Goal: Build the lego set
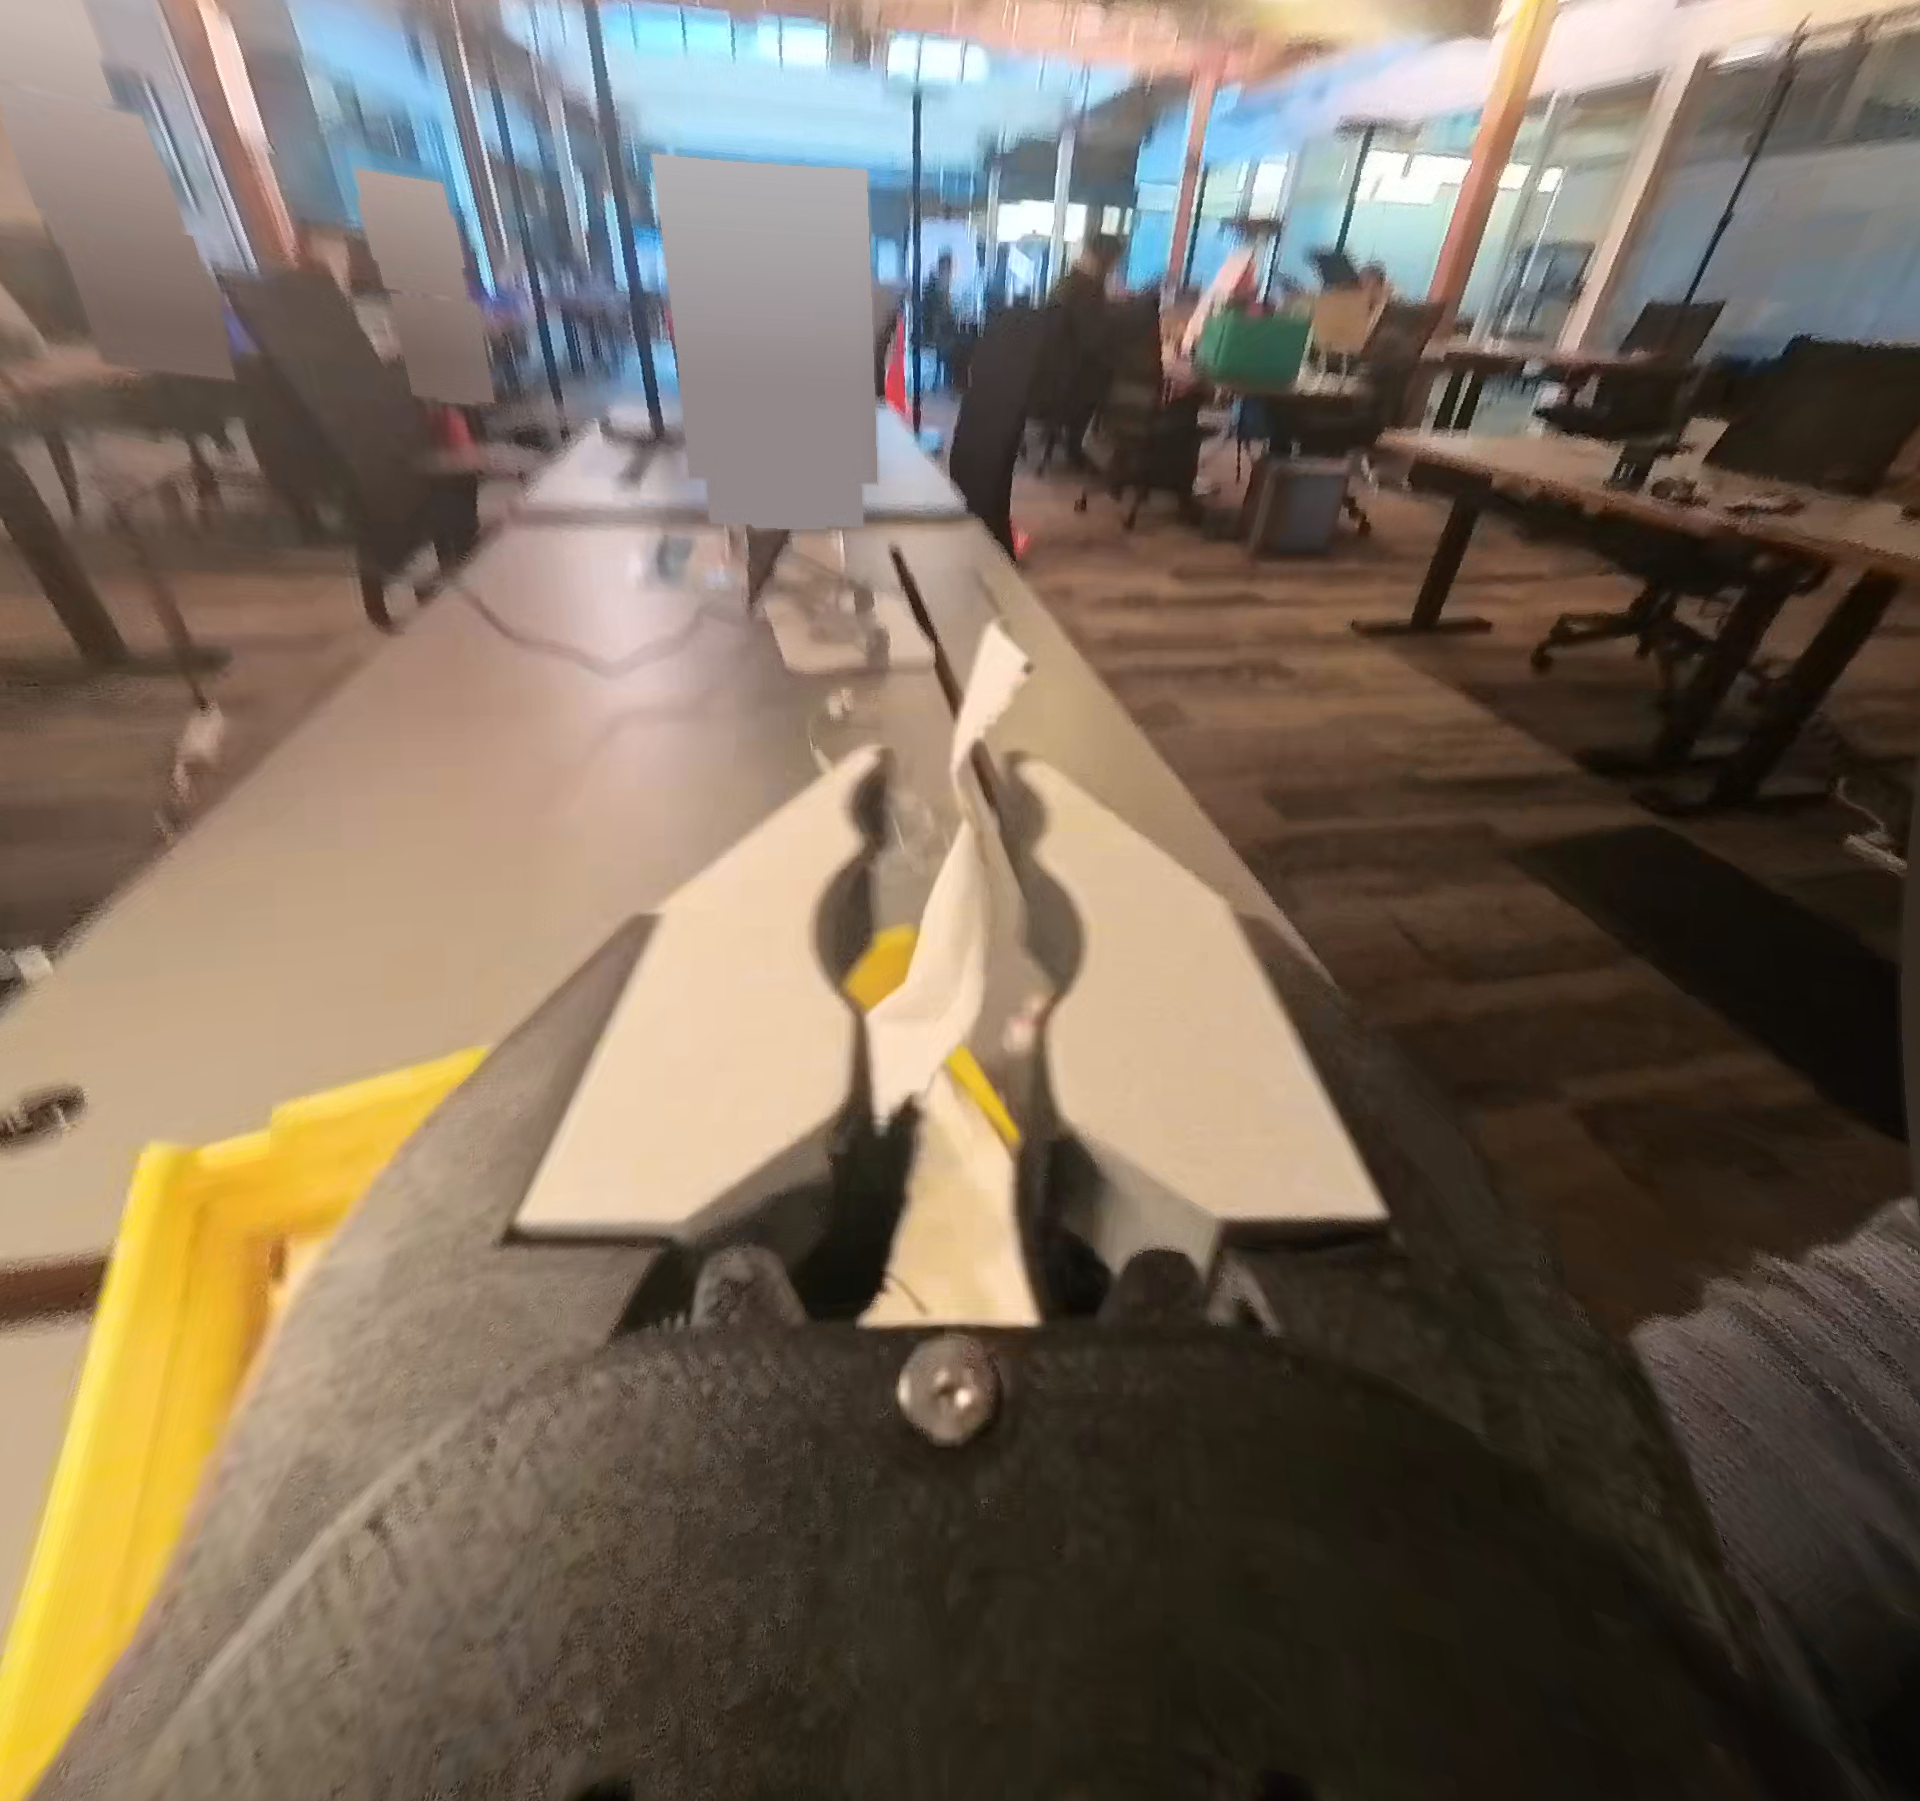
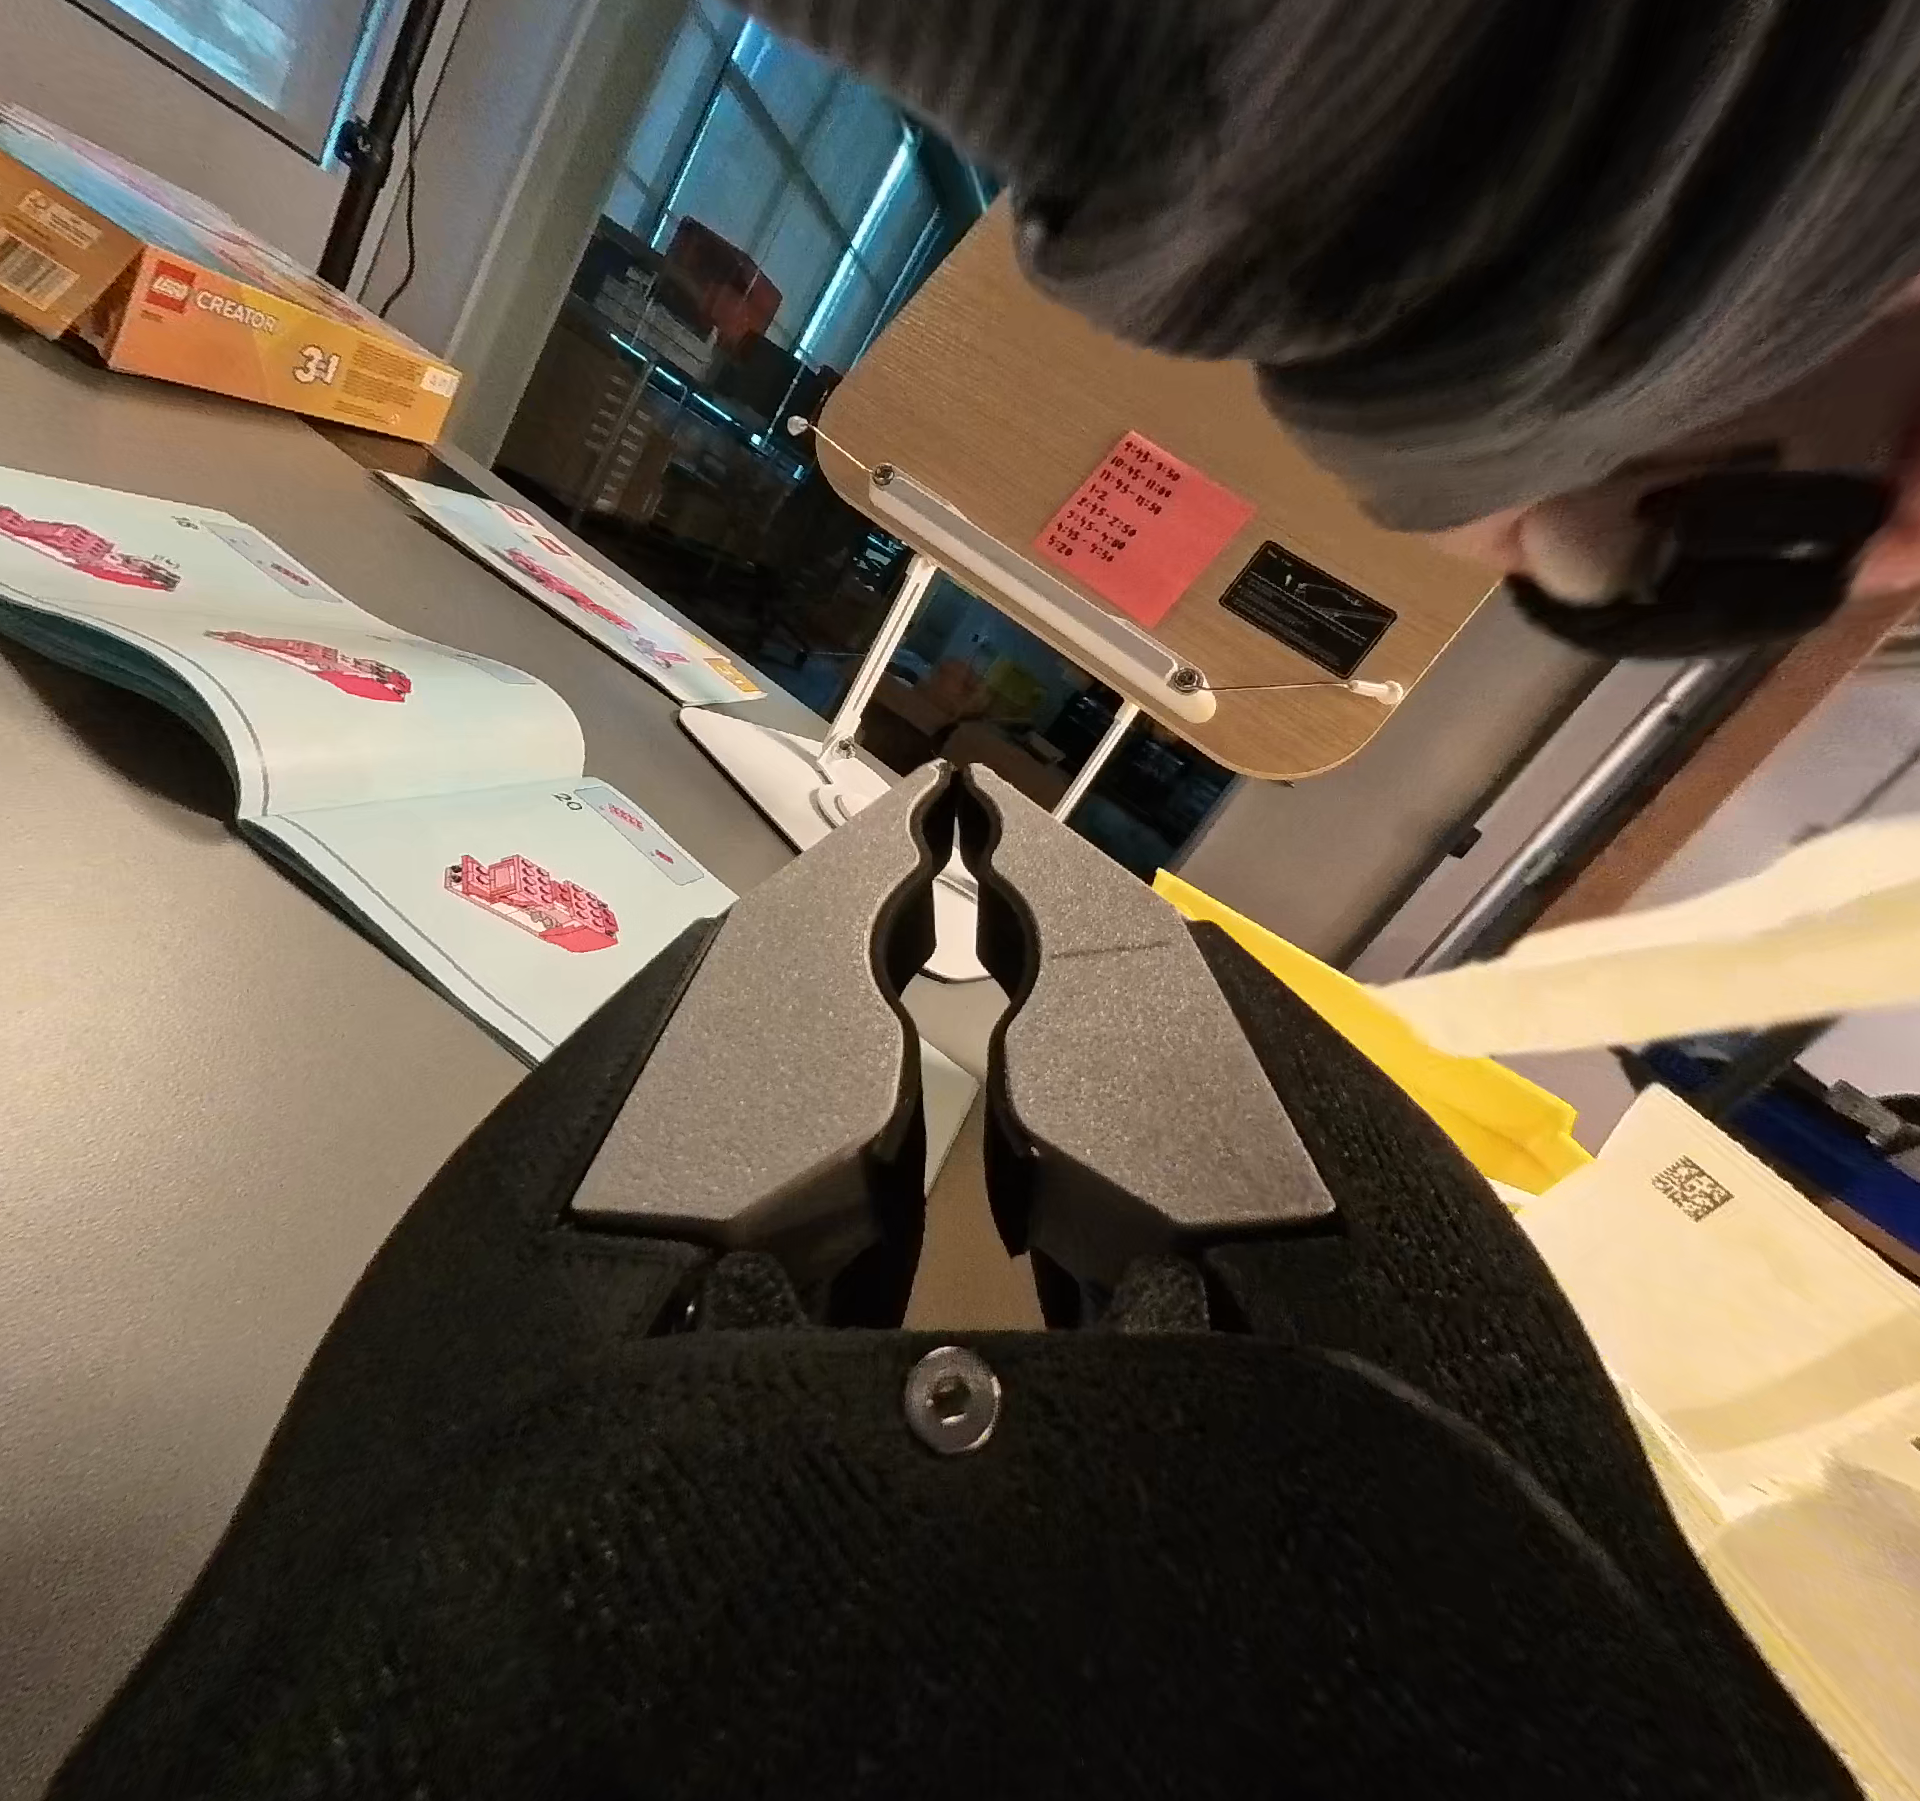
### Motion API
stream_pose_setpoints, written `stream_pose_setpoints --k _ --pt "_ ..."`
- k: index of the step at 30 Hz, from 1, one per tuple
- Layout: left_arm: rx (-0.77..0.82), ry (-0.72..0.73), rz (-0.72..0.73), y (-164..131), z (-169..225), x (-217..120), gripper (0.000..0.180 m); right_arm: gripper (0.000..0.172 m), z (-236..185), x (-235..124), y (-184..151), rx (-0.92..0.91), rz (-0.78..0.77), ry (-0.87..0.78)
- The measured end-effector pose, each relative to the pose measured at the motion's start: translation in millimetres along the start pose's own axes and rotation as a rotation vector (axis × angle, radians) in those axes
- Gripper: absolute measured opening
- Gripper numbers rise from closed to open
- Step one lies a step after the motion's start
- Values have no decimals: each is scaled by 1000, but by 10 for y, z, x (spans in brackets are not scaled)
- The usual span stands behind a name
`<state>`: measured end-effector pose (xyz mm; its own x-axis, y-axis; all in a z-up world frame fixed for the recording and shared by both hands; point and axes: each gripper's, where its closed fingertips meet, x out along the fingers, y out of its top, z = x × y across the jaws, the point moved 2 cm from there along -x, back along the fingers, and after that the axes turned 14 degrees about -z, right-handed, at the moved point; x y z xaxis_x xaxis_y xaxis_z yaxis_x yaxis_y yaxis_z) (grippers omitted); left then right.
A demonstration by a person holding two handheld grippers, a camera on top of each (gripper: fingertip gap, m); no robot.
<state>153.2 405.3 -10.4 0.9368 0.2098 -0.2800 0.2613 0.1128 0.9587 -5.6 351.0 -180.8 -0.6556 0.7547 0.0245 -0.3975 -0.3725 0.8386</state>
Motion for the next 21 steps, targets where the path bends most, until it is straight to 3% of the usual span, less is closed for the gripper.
stream_pose_setpoints --k 2,4,8,10,12,14,16,17,21 --pt "-111 -57 -138 -243 -51 147 48 0 -2 -2 0 1 0 3" --pt "-195 -99 -172 -349 -64 149 71 0 3 -3 -2 5 0 2" --pt "-257 -97 -65 -298 -85 -173 77 0 104 -43 15 40 19 -39" --pt "-275 8 -3 -317 -151 -461 73 0 206 -67 0 84 21 -76" --pt "-292 208 29 -485 -281 -831 66 0 308 -86 -24 142 25 -106" --pt "-300 479 -48 -872 -421 -1218 66 0 384 -82 -60 186 17 -128" --pt "-290 797 -214 -1401 -484 -1599 65 0 417 -69 -80 202 14 -140" --pt "-288 875 -242 -1602 -430 -1702 63 0 427 -59 -89 204 11 -145" --pt "-269 821 -360 -2266 -174 -1621 65 0 447 -58 -100 218 12 -145"
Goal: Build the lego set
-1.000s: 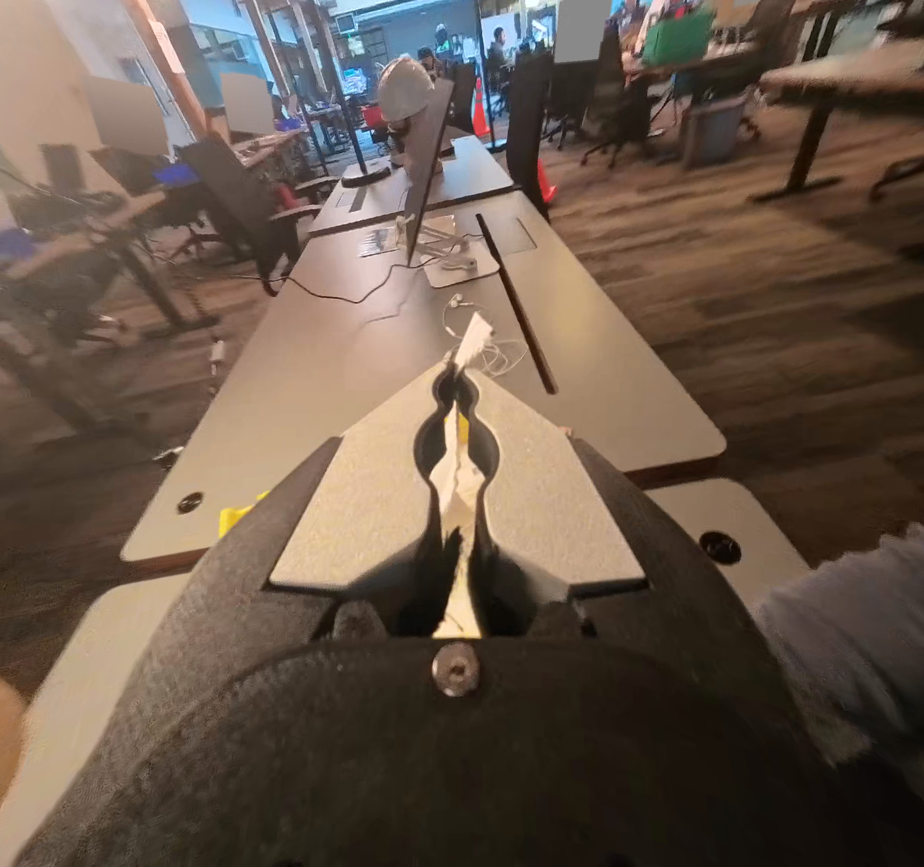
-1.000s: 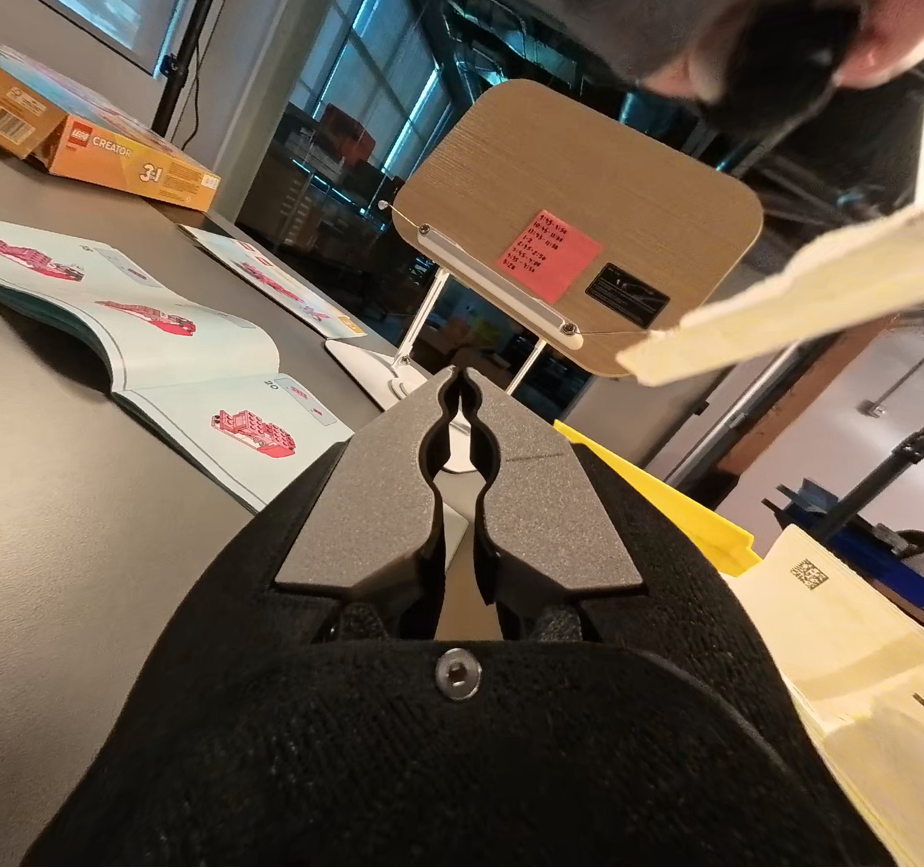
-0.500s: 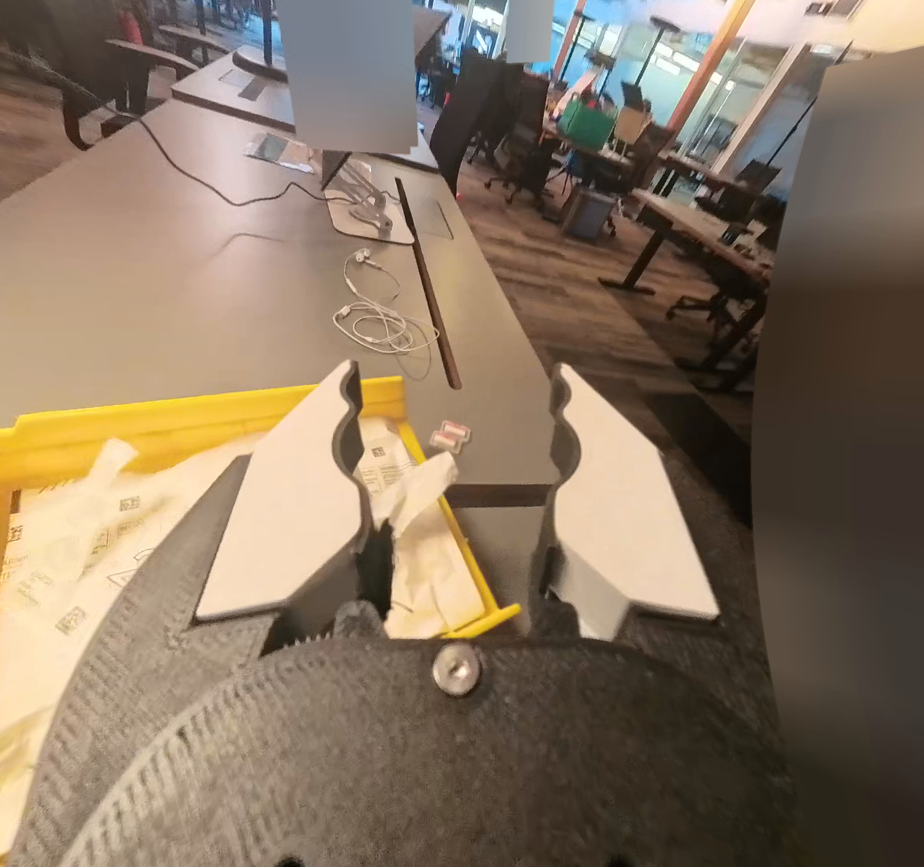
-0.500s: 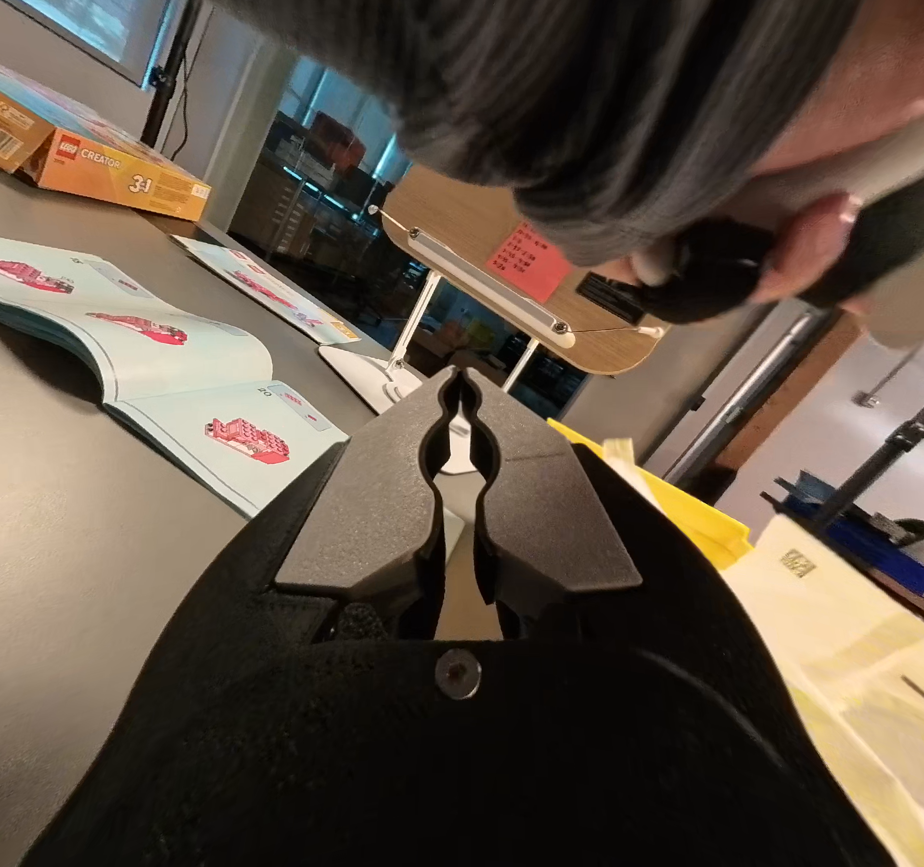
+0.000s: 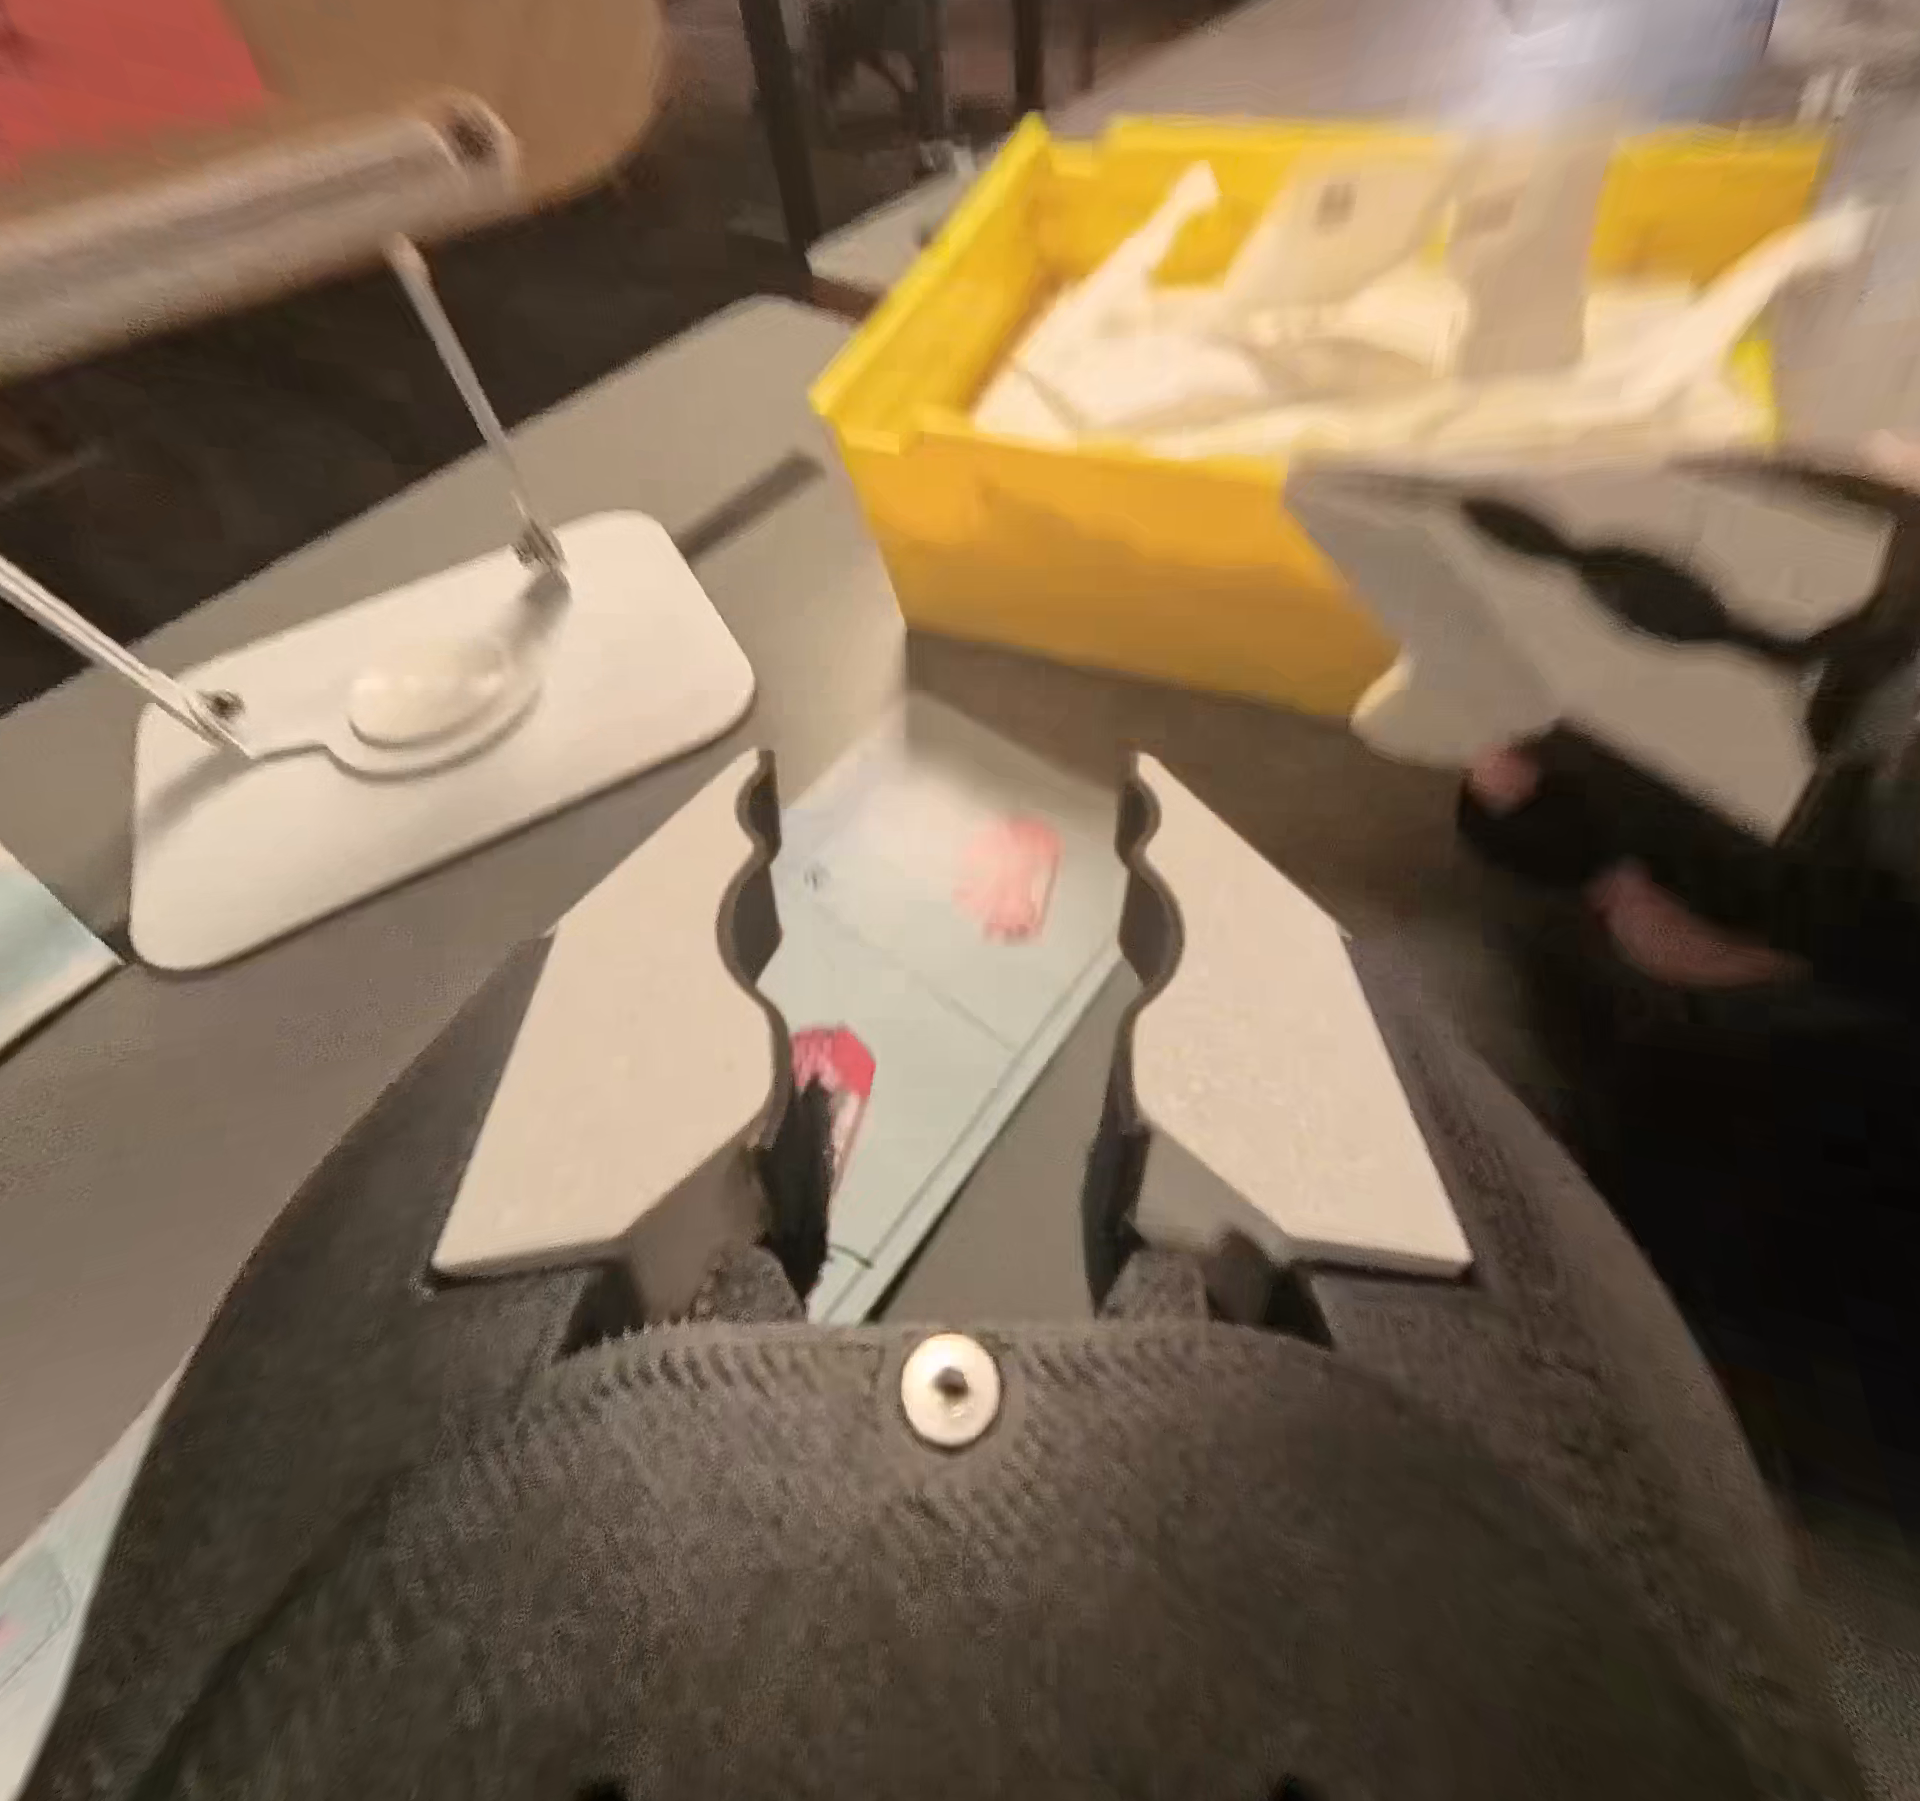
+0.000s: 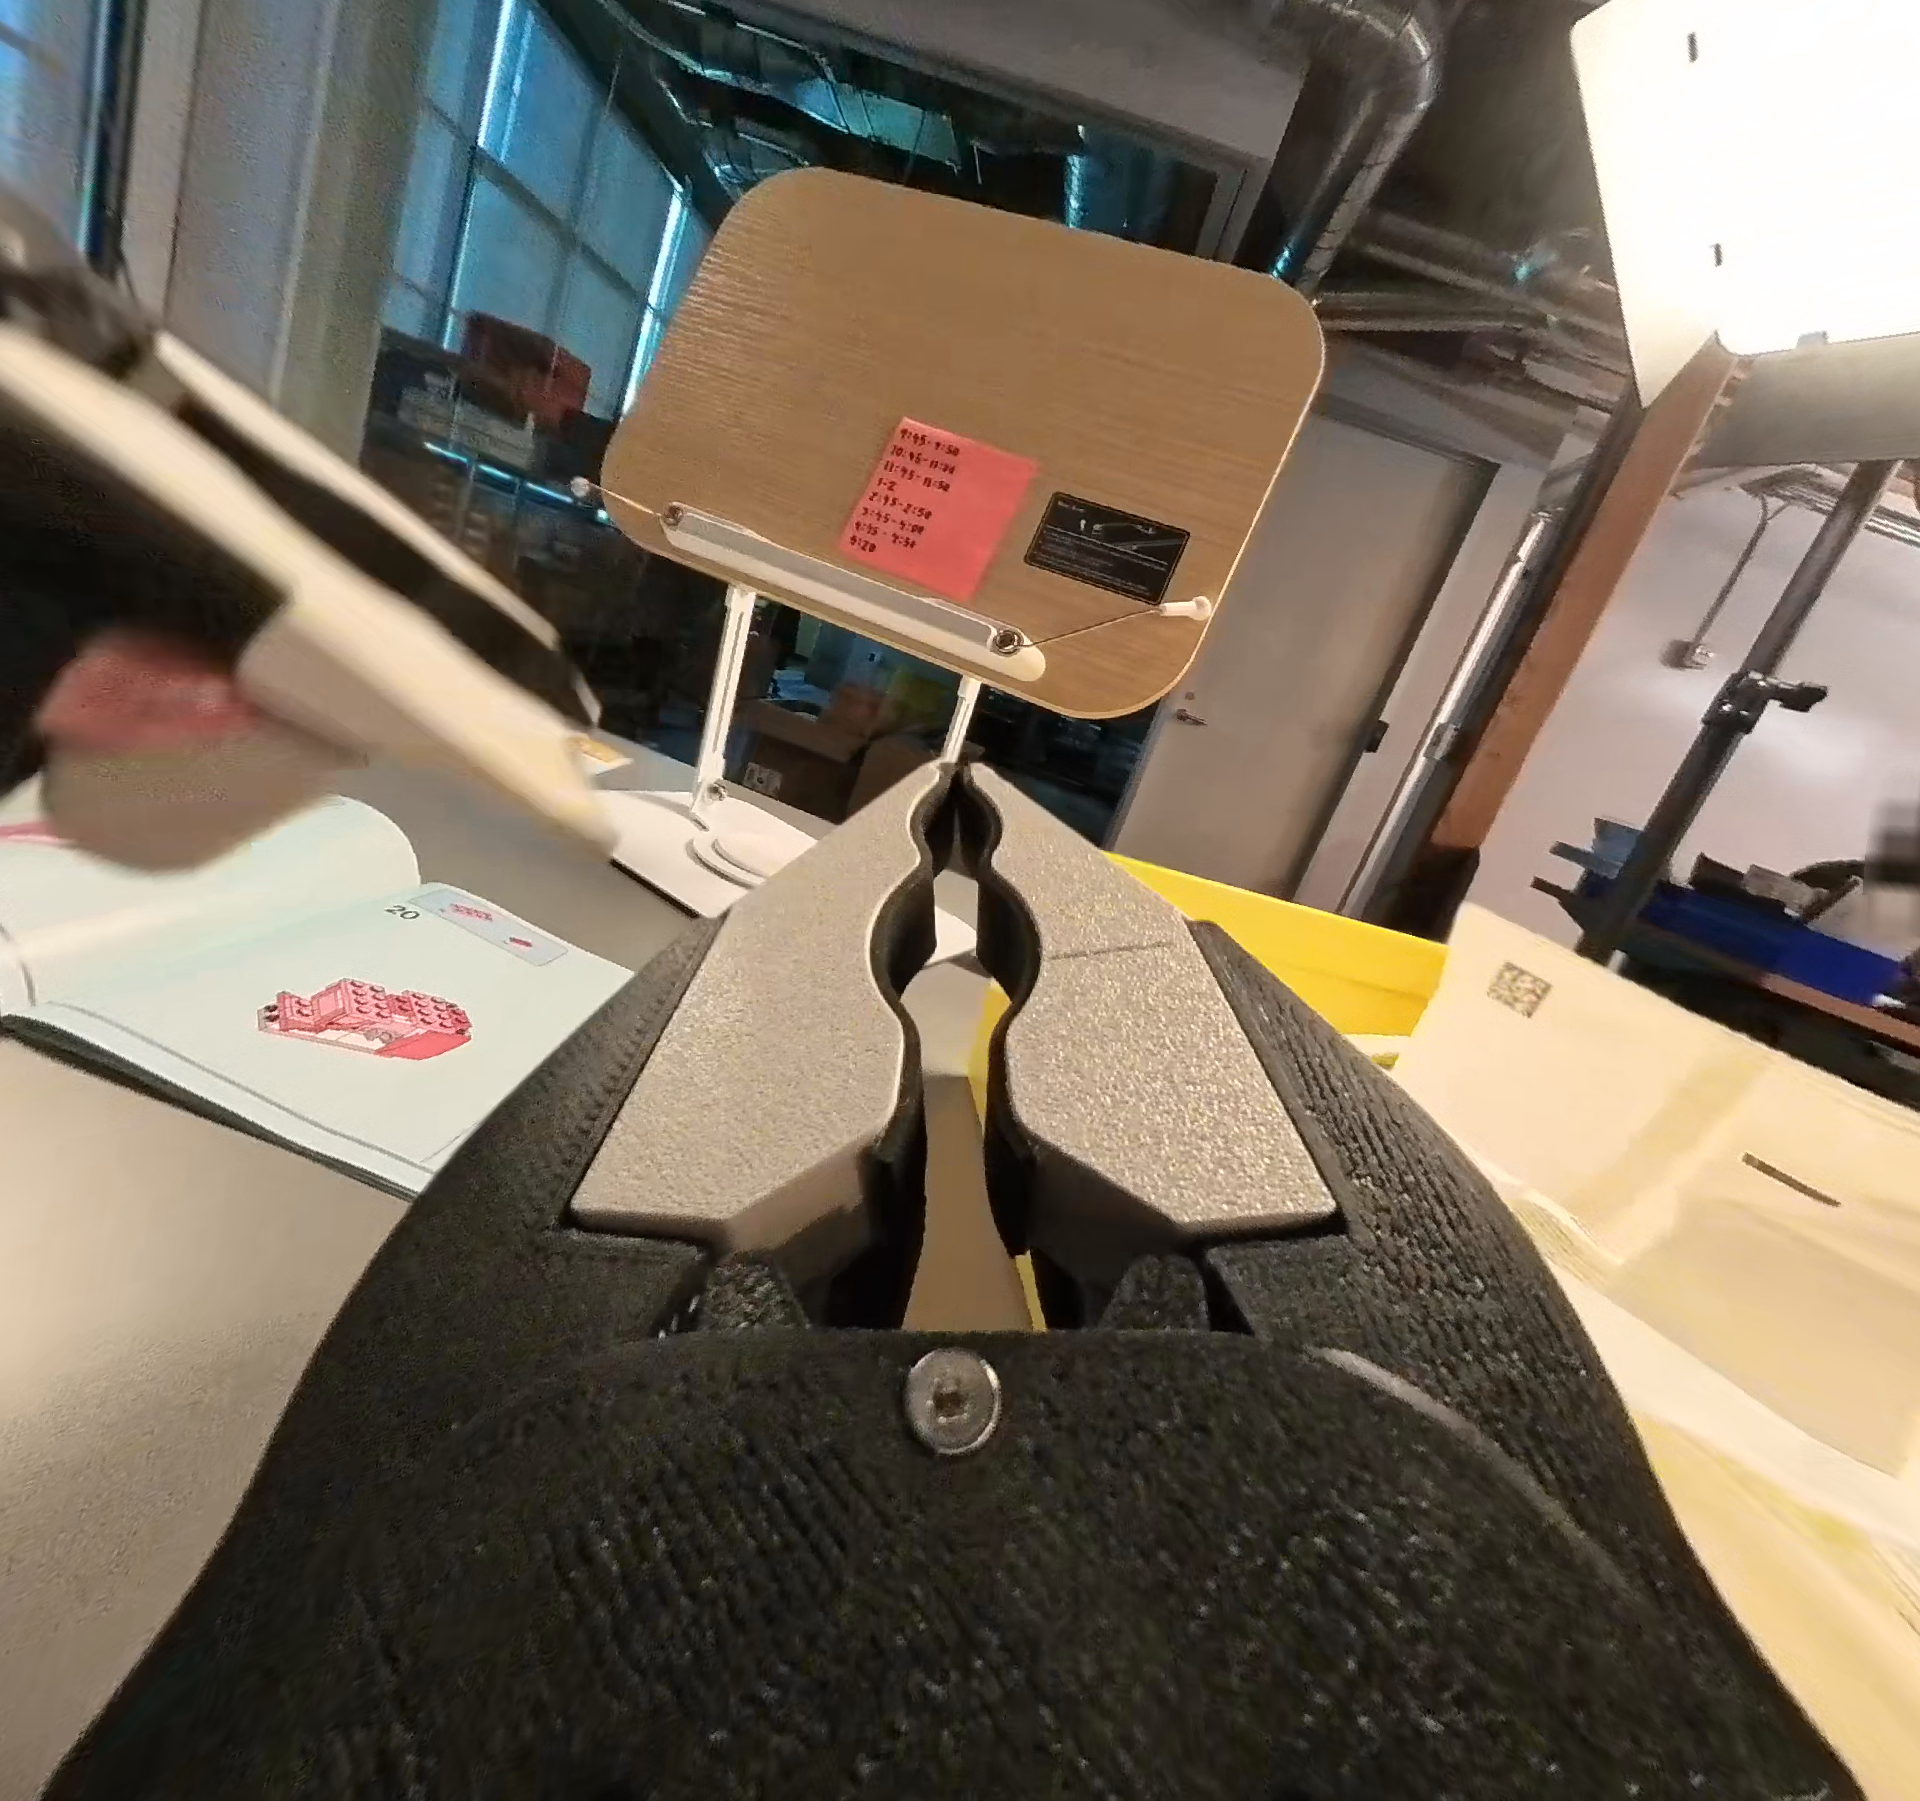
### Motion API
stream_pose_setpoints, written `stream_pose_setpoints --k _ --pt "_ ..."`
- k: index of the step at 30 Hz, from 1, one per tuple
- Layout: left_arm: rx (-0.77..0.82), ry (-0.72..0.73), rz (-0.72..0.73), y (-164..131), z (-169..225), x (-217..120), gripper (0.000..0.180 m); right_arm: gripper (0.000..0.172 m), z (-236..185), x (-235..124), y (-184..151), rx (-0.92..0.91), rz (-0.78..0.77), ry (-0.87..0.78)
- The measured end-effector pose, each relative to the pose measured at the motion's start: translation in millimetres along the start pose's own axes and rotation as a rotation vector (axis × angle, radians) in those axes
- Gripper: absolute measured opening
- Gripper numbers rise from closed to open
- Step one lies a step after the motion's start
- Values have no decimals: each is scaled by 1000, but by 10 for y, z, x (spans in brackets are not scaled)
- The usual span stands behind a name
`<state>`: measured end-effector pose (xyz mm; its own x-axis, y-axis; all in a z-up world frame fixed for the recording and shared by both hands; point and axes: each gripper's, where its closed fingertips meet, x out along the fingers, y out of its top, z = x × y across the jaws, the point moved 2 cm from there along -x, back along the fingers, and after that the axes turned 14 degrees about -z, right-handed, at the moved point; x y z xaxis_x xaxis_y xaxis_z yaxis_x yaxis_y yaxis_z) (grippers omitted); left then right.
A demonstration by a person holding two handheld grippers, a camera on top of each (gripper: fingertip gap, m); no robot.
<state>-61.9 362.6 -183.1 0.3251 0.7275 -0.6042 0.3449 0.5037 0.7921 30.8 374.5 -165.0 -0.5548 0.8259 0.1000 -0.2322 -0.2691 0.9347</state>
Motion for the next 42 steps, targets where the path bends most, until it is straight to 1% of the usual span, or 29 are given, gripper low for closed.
stream_pose_setpoints --k 2,3,5,7,10,12,14,15,17,18,21,27,32,35,37,42 --pt "90 -14 -106 -259 47 171 65 0 1 -7 4 -2 2 -1" --pt "141 -45 -161 -367 96 256 64 0 2 -7 6 -4 3 -3" --pt "209 -79 -235 -495 161 406 62 0 0 4 -2 -8 1 -1" --pt "227 -158 -245 -518 264 514 62 0 -3 16 -15 -15 -7 -3" --pt "197 -292 -239 -513 378 636 63 0 -2 8 -6 -18 -3 -5" --pt "217 -318 -274 -572 387 714 65 0 -2 4 -3 -14 0 -2" --pt "255 -307 -296 -618 370 765 63 0 -5 -3 9 -14 6 0" --pt "264 -314 -296 -625 374 775 59 0 -11 -6 15 -13 9 4" --pt "249 -352 -279 -624 394 790 43 0 -15 2 12 -11 8 7" --pt "236 -367 -278 -631 392 799 41 0 -12 8 8 -8 6 7" --pt "198 -392 -276 -614 369 796 40 0 -3 8 8 0 6 7" --pt "231 -347 -277 -624 370 810 38 0 -30 -15 34 -20 14 8" --pt "262 -352 -273 -633 408 793 25 0 4 -17 20 3 7 1" --pt "235 -378 -276 -630 410 786 23 0 11 -18 19 11 7 2" --pt "213 -411 -275 -626 420 770 16 0 3 -18 20 6 7 5" --pt "201 -443 -275 -627 442 751 9 0 -2 -16 20 6 7 8"
